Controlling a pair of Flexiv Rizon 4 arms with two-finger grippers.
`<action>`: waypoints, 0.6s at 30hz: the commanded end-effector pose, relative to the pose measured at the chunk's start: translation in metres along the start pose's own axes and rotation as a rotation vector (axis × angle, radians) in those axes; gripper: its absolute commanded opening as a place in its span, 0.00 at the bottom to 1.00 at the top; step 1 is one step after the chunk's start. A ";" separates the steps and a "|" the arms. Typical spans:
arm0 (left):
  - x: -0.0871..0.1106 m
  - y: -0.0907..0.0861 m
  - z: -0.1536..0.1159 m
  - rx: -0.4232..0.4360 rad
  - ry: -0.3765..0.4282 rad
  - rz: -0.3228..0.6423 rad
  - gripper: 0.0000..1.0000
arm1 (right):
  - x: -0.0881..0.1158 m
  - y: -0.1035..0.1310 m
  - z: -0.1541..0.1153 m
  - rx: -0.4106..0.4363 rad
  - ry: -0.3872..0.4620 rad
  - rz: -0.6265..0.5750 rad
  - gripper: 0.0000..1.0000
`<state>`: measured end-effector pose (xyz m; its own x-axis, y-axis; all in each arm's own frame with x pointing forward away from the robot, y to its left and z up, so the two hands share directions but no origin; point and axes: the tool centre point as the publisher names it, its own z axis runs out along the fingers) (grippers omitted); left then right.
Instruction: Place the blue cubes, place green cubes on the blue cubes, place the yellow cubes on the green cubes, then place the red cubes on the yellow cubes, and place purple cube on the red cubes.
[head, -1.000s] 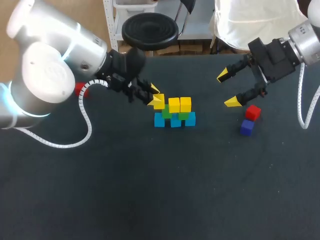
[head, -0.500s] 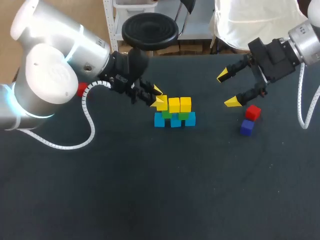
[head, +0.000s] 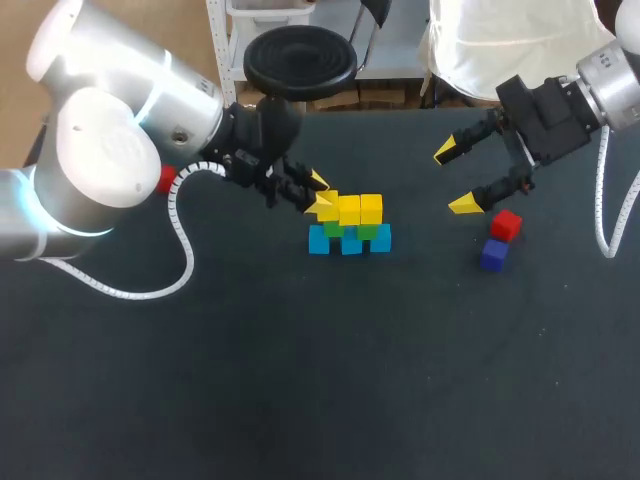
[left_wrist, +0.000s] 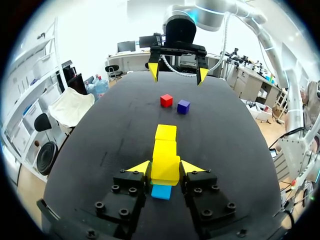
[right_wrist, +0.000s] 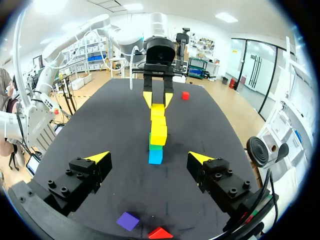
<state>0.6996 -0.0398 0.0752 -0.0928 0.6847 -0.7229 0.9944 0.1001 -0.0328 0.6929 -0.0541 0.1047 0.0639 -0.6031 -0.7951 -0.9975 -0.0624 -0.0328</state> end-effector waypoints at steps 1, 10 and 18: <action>0.000 0.001 0.001 0.002 0.001 -0.002 0.00 | 0.000 0.000 0.000 0.000 -0.002 -0.001 1.00; 0.001 0.001 0.001 -0.002 -0.002 -0.006 0.00 | 0.000 0.000 0.000 0.000 -0.002 -0.001 1.00; 0.003 0.001 0.002 -0.004 -0.008 -0.012 0.00 | 0.000 0.000 0.000 0.000 -0.002 -0.001 1.00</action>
<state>0.7005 -0.0392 0.0730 -0.1052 0.6805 -0.7252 0.9930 0.1111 -0.0398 0.6929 -0.0541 0.1047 0.0639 -0.6031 -0.7951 -0.9975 -0.0625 -0.0328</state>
